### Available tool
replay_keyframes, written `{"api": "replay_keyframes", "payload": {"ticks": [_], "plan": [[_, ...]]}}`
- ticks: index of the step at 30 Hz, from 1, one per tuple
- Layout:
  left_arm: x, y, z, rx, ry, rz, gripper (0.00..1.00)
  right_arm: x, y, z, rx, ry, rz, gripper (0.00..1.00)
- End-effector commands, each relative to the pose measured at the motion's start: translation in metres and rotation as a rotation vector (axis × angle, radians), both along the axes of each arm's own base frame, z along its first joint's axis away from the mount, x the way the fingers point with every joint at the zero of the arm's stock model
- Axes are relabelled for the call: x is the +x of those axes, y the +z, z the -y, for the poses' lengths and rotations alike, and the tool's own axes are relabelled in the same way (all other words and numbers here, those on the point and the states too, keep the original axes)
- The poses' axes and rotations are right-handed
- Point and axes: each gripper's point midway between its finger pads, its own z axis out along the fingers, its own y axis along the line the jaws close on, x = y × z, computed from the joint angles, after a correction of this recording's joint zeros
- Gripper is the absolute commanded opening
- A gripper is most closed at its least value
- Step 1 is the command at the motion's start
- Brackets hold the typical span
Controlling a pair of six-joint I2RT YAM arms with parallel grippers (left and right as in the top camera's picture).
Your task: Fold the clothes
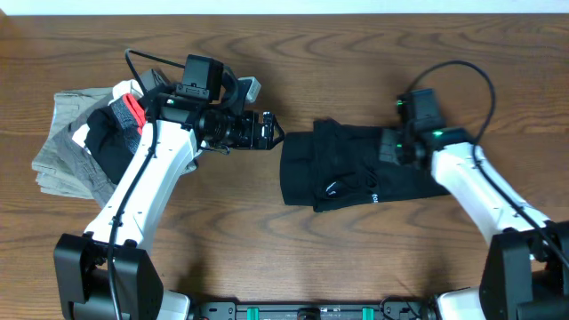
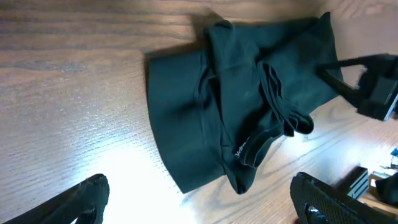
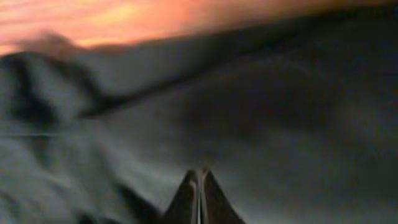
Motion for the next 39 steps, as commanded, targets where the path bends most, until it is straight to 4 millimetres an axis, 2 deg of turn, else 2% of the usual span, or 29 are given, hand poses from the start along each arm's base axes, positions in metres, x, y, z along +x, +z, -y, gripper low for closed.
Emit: {"api": "replay_keyframes", "payload": {"ticks": [1,5,11,13,15,18,19,21,22,24,27,30,33,36,39], "plan": [[0.004,0.016,0.001,-0.019,-0.009,0.046,0.95,-0.008,0.002,0.006,0.056,0.010,-0.041,0.01],[0.006,0.014,-0.001,-0.001,0.000,0.050,0.95,-0.030,-0.009,-0.028,0.193,0.106,-0.116,0.01],[0.006,0.011,-0.007,0.032,0.014,0.048,0.95,-0.060,-0.023,-0.080,0.277,0.237,-0.158,0.01],[0.003,0.009,-0.007,0.036,0.013,0.030,0.95,-0.064,-0.021,-0.094,0.306,0.271,-0.155,0.01],[-0.003,0.006,-0.009,0.042,0.013,0.003,0.95,-0.060,-0.012,-0.110,0.372,0.317,-0.123,0.01],[-0.013,0.003,-0.007,0.052,0.003,-0.039,0.95,-0.043,0.022,-0.134,0.529,0.454,0.021,0.01],[-0.016,0.002,-0.005,0.053,-0.007,-0.046,0.95,-0.035,0.033,-0.132,0.543,0.463,0.069,0.01],[-0.023,0.000,0.005,0.052,-0.037,-0.052,0.95,-0.016,0.053,-0.118,0.517,0.459,0.161,0.01],[-0.025,-0.001,0.010,0.053,-0.053,-0.052,0.99,-0.007,0.063,-0.108,0.491,0.451,0.205,0.01],[-0.032,-0.006,0.025,0.053,-0.101,-0.045,1.00,0.012,0.082,-0.076,0.413,0.369,0.274,0.02],[-0.040,-0.021,0.052,0.048,-0.167,-0.033,0.98,0.030,0.104,-0.011,0.250,0.187,0.333,0.09],[-0.044,-0.045,0.070,0.043,-0.165,-0.073,0.98,0.027,0.115,0.048,0.115,0.020,0.326,0.20],[-0.041,-0.073,0.076,0.041,-0.101,-0.148,0.98,0.016,0.119,0.085,0.074,-0.055,0.304,0.31],[-0.038,-0.098,0.077,0.050,-0.049,-0.221,0.98,0.002,0.114,0.113,0.065,-0.132,0.260,0.37],[-0.037,-0.116,0.083,0.038,-0.047,-0.258,0.98,-0.009,0.108,0.132,0.066,-0.188,0.224,0.37]]}}
